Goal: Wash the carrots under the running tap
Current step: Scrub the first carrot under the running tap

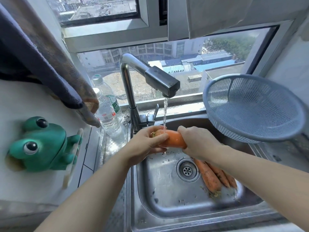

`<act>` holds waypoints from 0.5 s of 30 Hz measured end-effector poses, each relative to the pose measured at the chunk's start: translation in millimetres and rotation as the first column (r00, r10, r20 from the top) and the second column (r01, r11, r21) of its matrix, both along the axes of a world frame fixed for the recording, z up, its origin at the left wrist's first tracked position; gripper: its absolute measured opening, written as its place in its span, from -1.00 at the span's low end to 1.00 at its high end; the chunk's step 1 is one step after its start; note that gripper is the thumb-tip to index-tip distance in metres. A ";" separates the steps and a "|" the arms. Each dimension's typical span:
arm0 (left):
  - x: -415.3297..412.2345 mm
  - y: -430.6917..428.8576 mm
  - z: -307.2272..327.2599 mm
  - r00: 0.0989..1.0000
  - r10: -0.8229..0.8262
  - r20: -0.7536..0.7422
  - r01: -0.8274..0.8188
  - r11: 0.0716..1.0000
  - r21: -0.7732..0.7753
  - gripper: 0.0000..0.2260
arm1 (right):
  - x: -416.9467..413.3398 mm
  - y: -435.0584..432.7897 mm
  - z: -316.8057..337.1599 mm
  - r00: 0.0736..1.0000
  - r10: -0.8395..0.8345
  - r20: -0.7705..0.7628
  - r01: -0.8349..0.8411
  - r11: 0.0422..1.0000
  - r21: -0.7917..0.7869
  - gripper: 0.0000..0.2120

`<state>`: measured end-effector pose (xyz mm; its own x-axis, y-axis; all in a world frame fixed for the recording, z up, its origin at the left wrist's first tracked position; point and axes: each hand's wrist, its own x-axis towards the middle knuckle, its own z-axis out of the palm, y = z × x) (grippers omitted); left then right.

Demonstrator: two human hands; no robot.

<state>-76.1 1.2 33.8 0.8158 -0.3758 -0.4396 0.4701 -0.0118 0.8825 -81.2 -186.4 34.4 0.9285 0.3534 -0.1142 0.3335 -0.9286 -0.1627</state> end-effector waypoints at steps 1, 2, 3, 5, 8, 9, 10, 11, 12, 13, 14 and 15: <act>1.5 3.7 1.6 0.999 -0.027 -0.042 0.025 0.998 -0.051 -0.64 | 0.4 -0.6 0.5 1.000 0.006 0.000 -0.006 1.000 -0.002 -0.77; 2.9 8.4 3.3 0.995 -0.053 -0.088 0.043 0.993 -0.109 -0.59 | 0.9 -1.2 1.0 1.000 0.012 0.001 -0.012 1.000 -0.002 -0.77; 4.0 12.6 4.6 0.990 -0.068 -0.123 0.048 0.986 -0.160 -0.56 | 1.4 -1.7 1.8 1.000 0.016 0.003 -0.016 1.000 -0.004 -0.77; 4.9 15.0 6.4 0.989 -0.070 -0.131 0.046 0.983 -0.179 -0.54 | 3.0 -1.4 3.5 1.000 0.021 0.020 -0.021 1.000 -0.013 -0.78; 1.6 3.9 7.9 0.999 -0.049 0.024 0.048 0.999 0.015 -0.61 | 4.6 -1.0 4.7 0.999 0.024 0.042 -0.023 1.000 -0.020 -0.76; 1.3 0.9 7.6 0.996 -0.051 0.075 0.045 0.996 0.074 -0.62 | 4.9 -1.6 5.6 0.999 0.022 0.040 -0.021 0.999 -0.024 -0.76; 1.3 0.1 7.3 0.994 -0.057 0.097 0.048 0.994 0.096 -0.62 | 5.0 -2.3 6.4 0.999 0.018 0.037 -0.018 1.000 -0.025 -0.76; 2.4 2.4 6.9 0.994 -0.066 0.082 0.061 0.996 0.066 -0.60 | 5.0 -2.9 7.3 0.999 0.017 0.035 -0.016 1.000 -0.023 -0.76; 4.0 5.7 7.5 0.997 -0.076 0.032 0.076 0.997 -0.004 -0.57 | 5.3 -3.4 8.0 0.999 0.017 0.035 -0.017 1.000 -0.020 -0.76; 5.5 9.7 8.5 0.996 -0.083 -0.029 0.081 0.993 -0.085 -0.52 | 5.5 -3.6 8.5 0.999 0.019 0.034 -0.019 1.000 -0.018 -0.76; 6.7 13.0 9.3 0.994 -0.087 -0.068 0.076 0.987 -0.140 -0.49 | 5.6 -3.2 8.6 0.999 0.023 0.035 -0.022 1.000 -0.019 -0.76; 7.1 13.8 10.2 0.994 -0.085 -0.073 0.073 0.987 -0.146 -0.49 | 6.1 -2.5 9.1 0.999 0.026 0.037 -0.025 1.000 -0.019 -0.76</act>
<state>-69.0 15.0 44.0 0.7461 -0.5013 -0.4381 0.5406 0.0721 0.8382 -75.1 -188.9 43.5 0.9230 0.3750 -0.0861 0.3625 -0.9225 -0.1324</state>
